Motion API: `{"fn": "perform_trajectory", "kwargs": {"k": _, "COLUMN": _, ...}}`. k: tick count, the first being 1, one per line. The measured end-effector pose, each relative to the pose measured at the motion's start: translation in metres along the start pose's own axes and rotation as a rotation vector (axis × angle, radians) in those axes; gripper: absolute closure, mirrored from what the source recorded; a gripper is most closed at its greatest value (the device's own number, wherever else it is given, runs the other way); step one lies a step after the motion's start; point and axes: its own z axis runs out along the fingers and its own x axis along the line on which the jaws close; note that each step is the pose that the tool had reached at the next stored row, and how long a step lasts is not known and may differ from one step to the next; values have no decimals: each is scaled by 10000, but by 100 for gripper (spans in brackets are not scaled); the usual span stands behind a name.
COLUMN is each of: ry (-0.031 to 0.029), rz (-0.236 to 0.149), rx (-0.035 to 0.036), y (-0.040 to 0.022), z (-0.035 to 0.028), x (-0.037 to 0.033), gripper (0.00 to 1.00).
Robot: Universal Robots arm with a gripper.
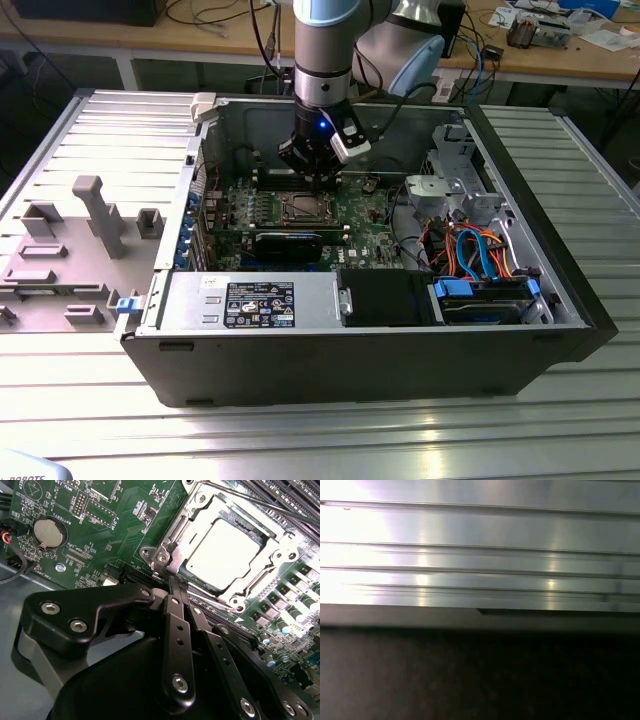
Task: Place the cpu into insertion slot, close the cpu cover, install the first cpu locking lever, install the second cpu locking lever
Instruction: 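Install the first cpu locking lever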
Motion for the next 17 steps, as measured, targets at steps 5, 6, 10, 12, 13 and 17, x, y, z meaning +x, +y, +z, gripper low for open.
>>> {"fn": "perform_trajectory", "kwargs": {"k": 5, "ry": 4, "rz": -1, "rx": 6, "y": -1, "z": -10, "x": 0, "gripper": 89}}
{"fn": "perform_trajectory", "kwargs": {"k": 6, "ry": 5, "rz": -1, "rx": 8, "y": -1, "z": -12, "x": 0, "gripper": 89}}
{"fn": "perform_trajectory", "kwargs": {"k": 10, "ry": 6, "rz": -1, "rx": 8, "y": -1, "z": -15, "x": 1, "gripper": 89}}
{"fn": "perform_trajectory", "kwargs": {"k": 12, "ry": 6, "rz": 0, "rx": 8, "y": -1, "z": -22, "x": 0, "gripper": 89}}
{"fn": "perform_trajectory", "kwargs": {"k": 13, "ry": 4, "rz": -1, "rx": 6, "y": -1, "z": -22, "x": 0, "gripper": 89}}
{"fn": "perform_trajectory", "kwargs": {"k": 17, "ry": 8, "rz": -2, "rx": 24, "y": -2, "z": -22, "x": -1, "gripper": 89}}
